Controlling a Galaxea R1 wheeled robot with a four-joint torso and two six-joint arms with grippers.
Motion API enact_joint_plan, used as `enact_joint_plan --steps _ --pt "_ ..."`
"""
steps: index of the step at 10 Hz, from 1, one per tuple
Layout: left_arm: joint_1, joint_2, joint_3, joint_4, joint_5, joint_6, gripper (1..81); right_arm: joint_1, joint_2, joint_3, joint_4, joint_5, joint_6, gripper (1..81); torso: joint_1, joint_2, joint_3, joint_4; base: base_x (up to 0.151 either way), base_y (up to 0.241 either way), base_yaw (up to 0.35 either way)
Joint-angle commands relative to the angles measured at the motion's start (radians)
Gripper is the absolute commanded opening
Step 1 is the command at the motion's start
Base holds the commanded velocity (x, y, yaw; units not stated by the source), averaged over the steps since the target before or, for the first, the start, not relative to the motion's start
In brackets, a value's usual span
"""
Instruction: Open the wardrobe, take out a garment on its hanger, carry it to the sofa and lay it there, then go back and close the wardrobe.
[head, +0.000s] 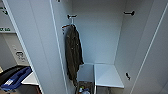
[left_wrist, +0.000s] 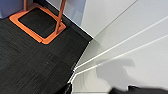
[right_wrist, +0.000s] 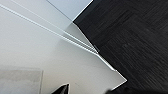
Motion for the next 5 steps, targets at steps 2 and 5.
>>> enact_joint_plan --steps 2,5 --pt "-0.169 0.105 0.015 0.014 0.175 -0.003 81.1 0.084 -0.008 0.043 -0.026 -0.024 0.000 81.1 0.000 0.000 0.000 0.000 0.000 0.000 0.000" --pt "-0.169 0.239 0.021 0.071 0.231 0.000 81.1 0.058 0.060 0.055 -0.052 -0.016 -0.002 81.1 0.001 0.000 0.000 0.000 0.000 0.000 0.000"
